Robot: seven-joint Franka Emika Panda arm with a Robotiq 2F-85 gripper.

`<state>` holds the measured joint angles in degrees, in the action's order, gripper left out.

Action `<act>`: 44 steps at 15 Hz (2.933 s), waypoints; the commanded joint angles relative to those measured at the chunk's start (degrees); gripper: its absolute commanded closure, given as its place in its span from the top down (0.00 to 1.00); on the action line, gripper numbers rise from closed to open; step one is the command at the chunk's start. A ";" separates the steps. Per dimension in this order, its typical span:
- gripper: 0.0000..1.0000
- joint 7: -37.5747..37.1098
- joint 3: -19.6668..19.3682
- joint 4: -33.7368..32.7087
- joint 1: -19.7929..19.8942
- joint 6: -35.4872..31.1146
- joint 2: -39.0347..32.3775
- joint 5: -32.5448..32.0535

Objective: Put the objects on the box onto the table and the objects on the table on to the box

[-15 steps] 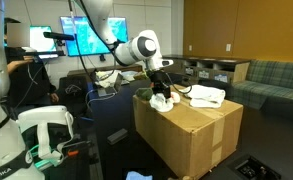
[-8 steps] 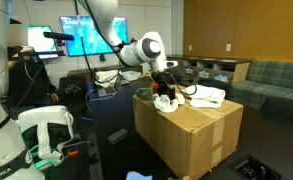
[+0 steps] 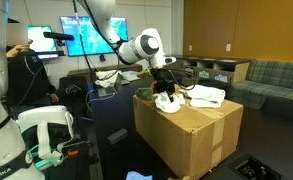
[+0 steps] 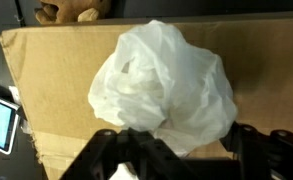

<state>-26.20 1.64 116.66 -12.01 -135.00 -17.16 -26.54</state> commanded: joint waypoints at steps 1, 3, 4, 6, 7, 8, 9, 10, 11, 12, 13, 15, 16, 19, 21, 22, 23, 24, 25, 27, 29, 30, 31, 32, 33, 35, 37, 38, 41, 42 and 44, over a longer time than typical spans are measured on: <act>0.99 -1.23 -0.33 -0.21 -1.86 1.68 2.96 -1.48; 1.00 -1.68 -0.05 -0.49 -2.55 1.94 4.15 -2.02; 1.00 -1.81 0.17 -0.74 -2.85 2.17 4.76 -2.32; 1.00 -1.80 1.01 -1.25 -3.60 1.98 5.83 -3.03; 1.00 -1.63 1.54 -1.71 -3.89 1.87 6.13 -3.36; 1.00 -1.85 2.31 -2.04 -4.46 1.55 6.48 -3.73; 1.00 -1.94 3.48 -2.08 -5.25 2.04 7.56 -3.36; 1.00 -1.75 4.39 -2.67 -5.78 1.71 7.44 -3.22; 1.00 -1.22 5.36 -3.54 -6.16 1.67 7.34 -2.73; 1.00 -1.45 6.30 -3.98 -6.83 1.11 6.84 -3.04; 1.00 -0.73 7.08 -5.08 -7.18 1.31 6.62 -2.48; 1.00 0.05 8.44 -6.49 -8.08 0.65 5.56 -2.05; 1.00 0.48 8.94 -7.23 -8.38 0.41 5.09 -1.85; 1.00 1.12 9.82 -9.04 -9.34 -0.51 3.01 -2.00; 1.00 1.38 9.81 -10.37 -9.96 -1.04 1.22 -2.18; 1.00 1.51 9.58 -11.12 -10.28 -1.47 -0.02 -2.41; 1.00 1.90 9.33 -11.86 -10.44 -1.78 -1.08 -2.32; 1.00 1.96 8.98 -12.57 -10.72 -2.24 -2.35 -2.61; 1.00 1.87 8.48 -13.41 -10.91 -2.80 -3.71 -2.96; 1.00 2.84 7.54 -14.99 -10.93 -3.86 -6.20 -2.73; 1.00 3.60 6.29 -16.21 -11.04 -5.05 -8.43 -2.70; 1.00 4.38 5.69 -17.07 -10.91 -5.22 -9.45 -2.32; 1.00 4.79 5.02 -17.49 -10.95 -5.66 -10.29 -2.30; 1.00 5.46 4.38 -18.31 -10.82 -5.77 -11.11 -2.06; 1.00 5.89 3.74 -18.67 -10.81 -6.06 -11.81 -2.03; 1.00 7.16 2.81 -19.83 -10.58 -6.19 -13.37 -1.44; 1.00 8.23 2.15 -20.62 -10.43 -6.01 -14.73 -1.03; 1.00 8.64 1.84 -21.04 -10.50 -5.69 -15.32 -1.01; 0.73 10.61 1.65 -21.71 -10.34 -4.72 -16.19 -0.26; 0.66 10.98 1.56 -21.92 -10.46 -4.40 -16.44 -0.18; 0.49 11.77 1.58 -22.23 -10.60 -4.03 -16.39 0.01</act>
<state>-17.01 3.65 96.99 -22.16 -140.61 -32.56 -27.79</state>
